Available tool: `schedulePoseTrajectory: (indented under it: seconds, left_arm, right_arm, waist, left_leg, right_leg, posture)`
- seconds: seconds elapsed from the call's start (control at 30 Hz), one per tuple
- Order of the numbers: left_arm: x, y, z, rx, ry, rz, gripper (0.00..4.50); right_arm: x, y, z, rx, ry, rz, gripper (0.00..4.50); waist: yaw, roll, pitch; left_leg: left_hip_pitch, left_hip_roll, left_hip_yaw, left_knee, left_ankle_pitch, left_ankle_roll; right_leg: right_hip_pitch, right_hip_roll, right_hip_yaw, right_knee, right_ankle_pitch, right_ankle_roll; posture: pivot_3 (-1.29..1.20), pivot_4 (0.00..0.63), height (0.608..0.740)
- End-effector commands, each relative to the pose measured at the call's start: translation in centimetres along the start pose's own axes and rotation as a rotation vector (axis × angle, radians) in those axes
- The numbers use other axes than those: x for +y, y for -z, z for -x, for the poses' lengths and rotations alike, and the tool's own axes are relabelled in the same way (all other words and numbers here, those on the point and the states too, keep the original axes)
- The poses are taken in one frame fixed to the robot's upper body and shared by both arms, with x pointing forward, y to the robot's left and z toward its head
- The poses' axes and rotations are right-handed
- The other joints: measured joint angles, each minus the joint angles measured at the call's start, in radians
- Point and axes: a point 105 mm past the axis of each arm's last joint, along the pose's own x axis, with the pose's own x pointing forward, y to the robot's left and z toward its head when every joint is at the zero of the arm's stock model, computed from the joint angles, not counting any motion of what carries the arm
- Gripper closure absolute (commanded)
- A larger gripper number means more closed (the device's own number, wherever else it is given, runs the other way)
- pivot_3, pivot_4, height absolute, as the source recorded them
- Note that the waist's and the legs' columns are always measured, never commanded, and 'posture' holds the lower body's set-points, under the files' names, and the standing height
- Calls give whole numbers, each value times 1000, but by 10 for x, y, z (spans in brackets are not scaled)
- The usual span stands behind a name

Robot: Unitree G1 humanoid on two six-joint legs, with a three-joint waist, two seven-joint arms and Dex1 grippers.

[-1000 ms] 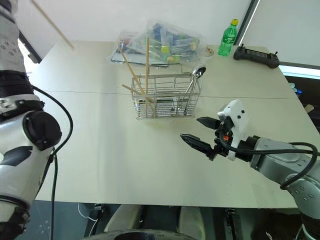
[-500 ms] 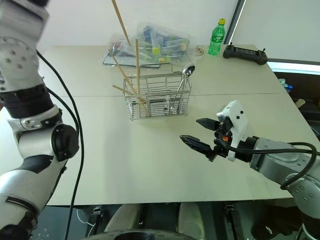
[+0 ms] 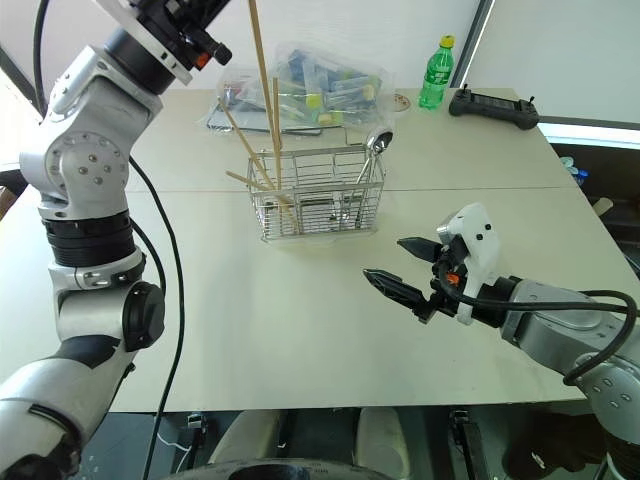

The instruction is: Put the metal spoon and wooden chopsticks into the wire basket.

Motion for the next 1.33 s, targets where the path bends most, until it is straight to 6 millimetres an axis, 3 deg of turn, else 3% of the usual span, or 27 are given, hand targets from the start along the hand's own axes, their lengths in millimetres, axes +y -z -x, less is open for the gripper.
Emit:
schedulePoseTrajectory:
  seconds: [0.03, 0.13, 0.53, 0.63, 0.7, 0.83, 0.93, 1.13, 1.23, 1.33]
  left_arm:
    - [-7, -15, 1, -47, 23, -18, 1535]
    - [-6, -17, 2, -53, 21, 10, 72]
    - [16, -41, 5, -118, -89, 61, 20]
    - [20, -51, 6, -137, -98, 9, 20]
    - [15, -62, 12, -79, 1, -81, 20]
    - [7, -64, 41, 102, 222, -193, 20]
    - [13, -45, 88, 365, 368, -247, 20]
    - [36, -8, 169, 829, 439, -293, 20]
    - [40, 8, 190, 952, 460, -320, 20]
    - [40, 12, 190, 943, 460, -338, 20]
  right_arm:
    - [2, -11, 4, -50, 3, 25, 31]
    - [2, -12, 3, -51, 3, 25, 31]
    - [0, -13, 0, -53, -7, 30, 31]
    - [0, -12, -1, -50, -11, 31, 31]
    - [-2, -13, 1, -44, -6, 42, 31]
    - [-12, -21, 12, -35, 17, 110, 31]
    - [-30, -36, 27, -53, 67, 154, 31]
    - [-55, -53, 46, -48, 122, 221, 31]
    - [-60, -58, 50, -46, 122, 240, 31]
    - [-60, -61, 49, -41, 112, 257, 31]
  waist:
    - [0, 0, 0]
    - [0, 0, 0]
    - [0, 0, 0]
    - [0, 0, 0]
    - [-3, 0, 0]
    - [-9, 3, 1]
    - [-14, 7, 1]
    - [-7, 7, 1]
    - [1, 7, 1]
    - [2, 7, 1]
  left_leg:
    - [0, 0, 0, 0, 0, 0]
    - [0, 0, 0, 0, 0, 0]
    - [0, 0, 0, 0, 0, 0]
    - [0, 0, 0, 0, 0, 0]
    - [0, 0, 1, 0, 0, 0]
    - [0, 0, 5, -3, 0, 0]
    - [1, 0, 9, -3, -1, 2]
    - [1, 5, 14, -2, -2, 4]
    - [1, 6, 15, -3, -3, 4]
    - [-4, 9, 15, -3, -3, 4]
  right_leg:
    - [0, 0, 0, 0, 0, 0]
    - [0, 0, 0, 0, 0, 0]
    - [0, 0, 0, 0, 0, 0]
    - [0, 0, 0, 0, 0, 0]
    - [0, 0, 0, 0, 0, 0]
    - [-4, 1, 4, 1, 0, 0]
    - [-5, 1, 7, 0, -1, -1]
    - [-5, 1, 11, -1, -4, -6]
    - [-6, -1, 11, -2, -4, -7]
    - [-10, -2, 10, -2, -4, -7]
  posture:
    - [0, 150, 734]
    - [0, 150, 734]
    - [0, 150, 734]
    - [0, 150, 734]
    - [0, 150, 734]
    - [0, 150, 734]
    - [0, 150, 734]
    - [0, 150, 734]
    - [0, 150, 734]
    - [0, 150, 734]
